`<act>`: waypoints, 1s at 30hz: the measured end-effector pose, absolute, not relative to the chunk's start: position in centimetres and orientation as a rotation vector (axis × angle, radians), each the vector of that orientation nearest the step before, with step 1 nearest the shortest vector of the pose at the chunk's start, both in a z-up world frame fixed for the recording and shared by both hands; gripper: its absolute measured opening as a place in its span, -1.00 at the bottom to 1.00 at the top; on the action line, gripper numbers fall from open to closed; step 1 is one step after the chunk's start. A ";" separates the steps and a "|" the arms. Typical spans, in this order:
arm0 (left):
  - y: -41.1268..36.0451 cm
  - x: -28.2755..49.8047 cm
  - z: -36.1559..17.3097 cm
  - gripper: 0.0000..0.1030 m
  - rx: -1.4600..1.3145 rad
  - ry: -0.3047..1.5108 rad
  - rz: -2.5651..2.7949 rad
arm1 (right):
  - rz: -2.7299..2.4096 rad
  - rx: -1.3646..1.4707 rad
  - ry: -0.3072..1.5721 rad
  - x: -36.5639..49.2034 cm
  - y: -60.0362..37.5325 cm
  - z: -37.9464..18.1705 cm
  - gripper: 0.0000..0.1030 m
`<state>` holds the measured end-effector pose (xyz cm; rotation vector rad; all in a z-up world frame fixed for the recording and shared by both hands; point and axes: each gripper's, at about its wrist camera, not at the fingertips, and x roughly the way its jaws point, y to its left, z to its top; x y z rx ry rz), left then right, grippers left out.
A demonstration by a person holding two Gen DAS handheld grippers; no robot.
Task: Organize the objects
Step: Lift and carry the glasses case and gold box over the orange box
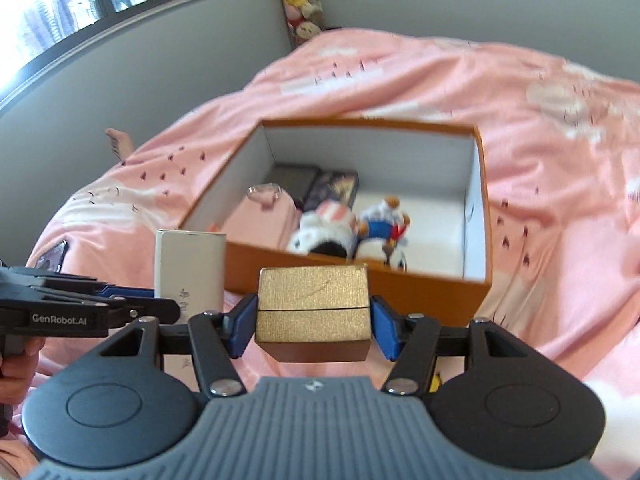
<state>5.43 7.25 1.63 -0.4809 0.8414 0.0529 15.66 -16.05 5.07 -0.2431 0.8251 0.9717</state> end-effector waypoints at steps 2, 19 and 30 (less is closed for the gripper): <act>7.3 5.9 2.4 -0.37 -0.485 0.822 0.036 | 0.982 -0.250 0.800 15.8 -15.9 5.9 0.19; 8.7 12.2 8.4 -0.37 -0.519 0.649 -0.087 | 0.936 -0.181 0.589 19.3 -16.1 11.8 0.19; 8.5 19.5 6.1 -0.37 -0.604 0.686 -0.148 | 0.824 -0.139 0.577 23.8 -16.1 11.0 0.19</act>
